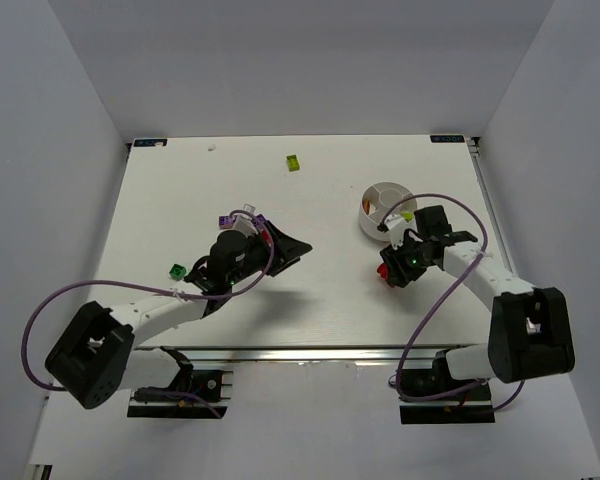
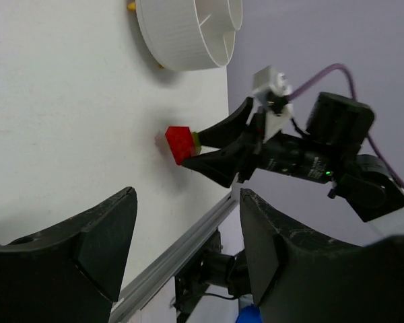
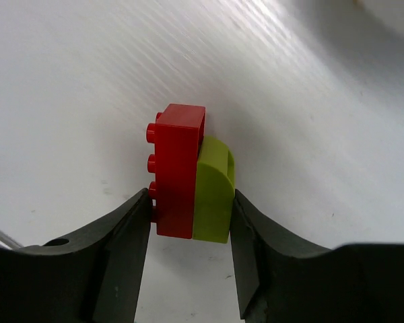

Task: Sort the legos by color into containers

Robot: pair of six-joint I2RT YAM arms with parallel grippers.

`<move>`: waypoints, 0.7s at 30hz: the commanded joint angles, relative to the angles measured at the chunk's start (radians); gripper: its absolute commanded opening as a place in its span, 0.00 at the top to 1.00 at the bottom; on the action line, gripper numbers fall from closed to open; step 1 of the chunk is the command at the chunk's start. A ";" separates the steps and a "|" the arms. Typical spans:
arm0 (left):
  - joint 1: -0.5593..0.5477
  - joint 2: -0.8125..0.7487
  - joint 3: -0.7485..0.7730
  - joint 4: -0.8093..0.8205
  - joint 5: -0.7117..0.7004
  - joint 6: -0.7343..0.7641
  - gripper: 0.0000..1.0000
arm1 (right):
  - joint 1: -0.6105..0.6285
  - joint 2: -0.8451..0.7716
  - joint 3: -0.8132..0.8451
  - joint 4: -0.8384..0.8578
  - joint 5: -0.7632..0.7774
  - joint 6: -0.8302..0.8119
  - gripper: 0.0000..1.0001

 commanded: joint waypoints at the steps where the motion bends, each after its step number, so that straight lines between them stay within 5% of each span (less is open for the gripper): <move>1: -0.011 0.045 0.056 0.083 0.086 -0.030 0.28 | 0.010 -0.112 0.073 -0.001 -0.214 -0.136 0.92; 7: -0.023 0.115 0.109 0.117 0.131 -0.027 0.27 | 0.089 -0.160 0.128 0.019 -0.314 -0.156 0.96; 21: -0.066 0.191 0.162 0.106 0.140 -0.004 0.25 | 0.270 -0.140 0.228 0.096 -0.284 -0.019 0.96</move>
